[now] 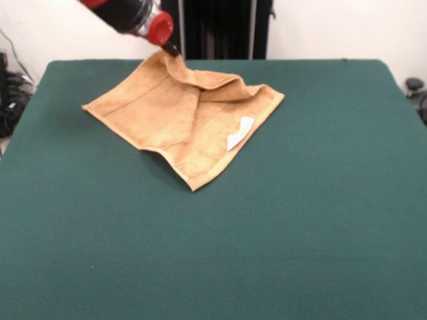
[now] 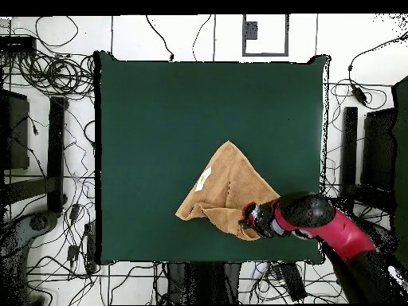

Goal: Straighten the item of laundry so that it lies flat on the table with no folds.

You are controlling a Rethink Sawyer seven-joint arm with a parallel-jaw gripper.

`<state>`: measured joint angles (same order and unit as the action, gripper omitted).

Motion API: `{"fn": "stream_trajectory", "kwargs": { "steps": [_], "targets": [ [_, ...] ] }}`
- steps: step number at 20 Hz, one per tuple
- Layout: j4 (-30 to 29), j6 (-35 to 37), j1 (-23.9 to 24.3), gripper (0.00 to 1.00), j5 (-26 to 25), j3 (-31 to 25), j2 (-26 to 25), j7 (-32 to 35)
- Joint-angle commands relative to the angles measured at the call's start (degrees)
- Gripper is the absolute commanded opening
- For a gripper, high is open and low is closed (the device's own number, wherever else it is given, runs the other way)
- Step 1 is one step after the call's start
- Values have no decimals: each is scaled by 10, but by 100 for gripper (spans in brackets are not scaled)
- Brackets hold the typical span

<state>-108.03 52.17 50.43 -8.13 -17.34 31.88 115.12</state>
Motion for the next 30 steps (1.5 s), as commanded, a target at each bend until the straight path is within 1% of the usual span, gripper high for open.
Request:
{"fn": "stream_trajectory", "kwargs": {
  "steps": [1, 3, 4, 5, 6, 8, 10, 13, 16, 20, 22, 23, 24, 25, 26, 28, 30],
  "targets": [
    [-94, -102, -1, 0, -68, -44, 52, -69],
    [-85, -155, 4, 0, -120, -51, 45, -94],
    [-62, -198, 3, 0, -173, -59, 40, -126],
    [-50, -222, 4, 0, -206, -66, 38, -140],
    [-36, -270, 4, 0, -264, -79, 38, -167],
    [-22, -310, 10, 0, -327, -100, 36, -189],
    [-15, -312, 24, 0, -360, -125, 28, -198],
    [-11, -304, 34, 0, -379, -140, 16, -175],
    [-6, -294, 41, 0, -394, -158, 10, -170],
    [7, -315, 33, 0, -437, -157, 5, -151],
    [12, -266, 42, 0, -392, -148, -21, -120],
    [13, -224, 51, 0, -357, -145, -36, -110],
    [17, -167, 53, 0, -310, -135, -46, -91],
    [21, -148, 54, 0, -296, -132, -49, -88],
    [20, -92, 53, 0, -254, -122, -55, -73],
    [18, -57, 46, 0, -233, -110, -52, -69],
    [6, -53, 48, 0, -220, -106, -60, -62]
  ]
}}
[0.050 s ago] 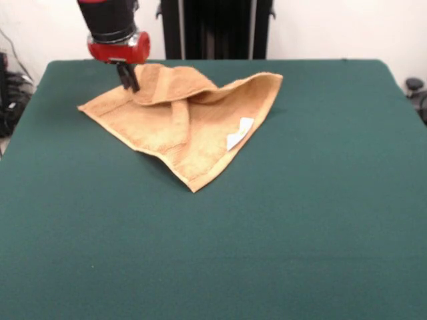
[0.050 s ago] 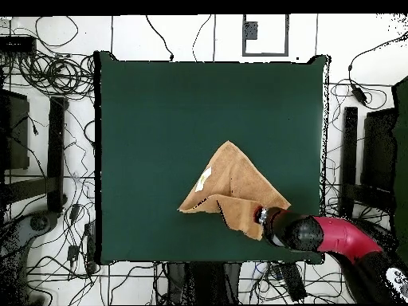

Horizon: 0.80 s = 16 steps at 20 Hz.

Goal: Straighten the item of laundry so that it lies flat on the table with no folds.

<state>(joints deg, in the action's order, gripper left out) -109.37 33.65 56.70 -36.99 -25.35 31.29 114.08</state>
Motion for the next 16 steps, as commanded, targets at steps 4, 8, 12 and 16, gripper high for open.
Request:
{"fn": "stream_trajectory", "kwargs": {
  "steps": [4, 8, 12, 16],
  "targets": [
    [-4, 96, -14, 0, 74, -20, -76, -25],
    [-16, 79, -15, 0, 76, -21, -78, -12],
    [-21, 74, -10, 0, 72, -20, -81, -12],
    [-35, 67, -6, 0, 68, -19, -74, -8]
  ]
}}
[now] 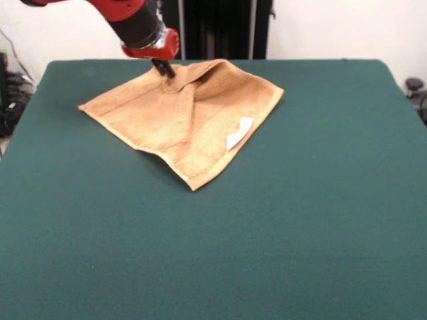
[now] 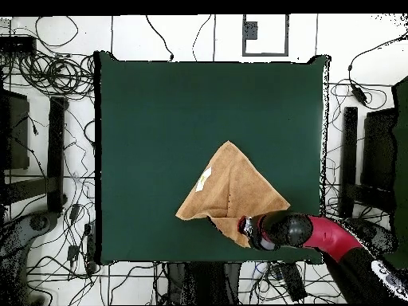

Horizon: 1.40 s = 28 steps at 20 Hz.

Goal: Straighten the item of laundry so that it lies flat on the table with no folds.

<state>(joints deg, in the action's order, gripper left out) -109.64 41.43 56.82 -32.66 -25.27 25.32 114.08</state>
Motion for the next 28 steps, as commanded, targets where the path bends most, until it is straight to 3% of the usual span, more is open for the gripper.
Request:
{"fn": "stream_trajectory", "kwargs": {
  "steps": [1, 8, 14, 28],
  "targets": [
    [-33, -13, -7, 0, 25, -19, -14, -6],
    [-67, -17, -9, 0, 52, -12, -4, 33],
    [-100, -6, 4, 0, 81, -18, -8, 26],
    [-73, -2, 5, 0, 78, -11, -39, 12]
  ]
}}
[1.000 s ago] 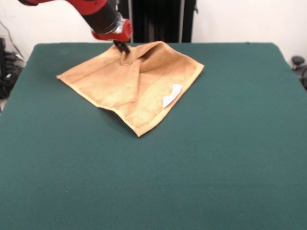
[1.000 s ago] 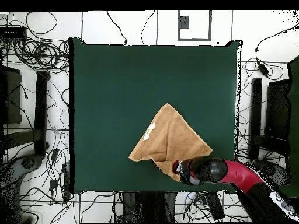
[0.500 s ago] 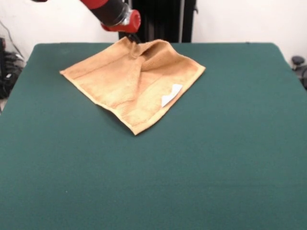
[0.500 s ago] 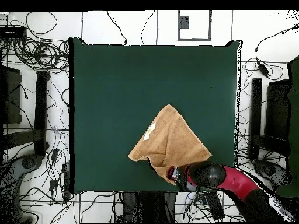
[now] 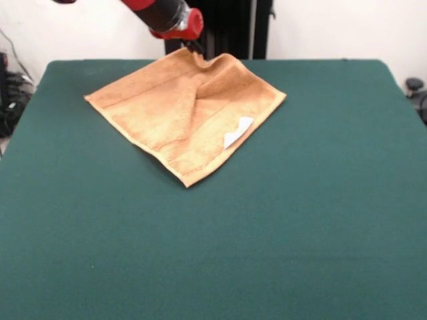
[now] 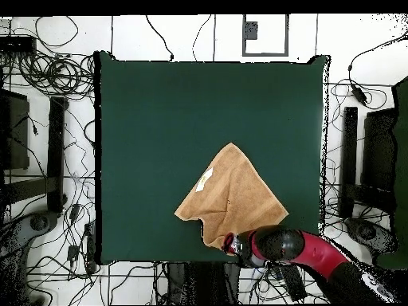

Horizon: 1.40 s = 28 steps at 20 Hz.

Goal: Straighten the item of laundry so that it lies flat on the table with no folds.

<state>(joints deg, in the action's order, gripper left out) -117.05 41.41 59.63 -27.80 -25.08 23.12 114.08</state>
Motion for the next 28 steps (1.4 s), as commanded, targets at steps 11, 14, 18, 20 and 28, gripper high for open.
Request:
{"fn": "stream_trajectory", "kwargs": {
  "steps": [11, 14, 18, 20, 28],
  "targets": [
    [4, -6, -20, 0, 38, -5, -22, 28],
    [-5, 7, -18, 0, 45, -6, -14, 28],
    [-11, 43, -11, 0, 52, -5, -2, 13],
    [-10, 64, -7, 0, 55, 0, 3, 5],
    [1, 114, 11, 0, 53, 7, 7, -23]
  ]
}}
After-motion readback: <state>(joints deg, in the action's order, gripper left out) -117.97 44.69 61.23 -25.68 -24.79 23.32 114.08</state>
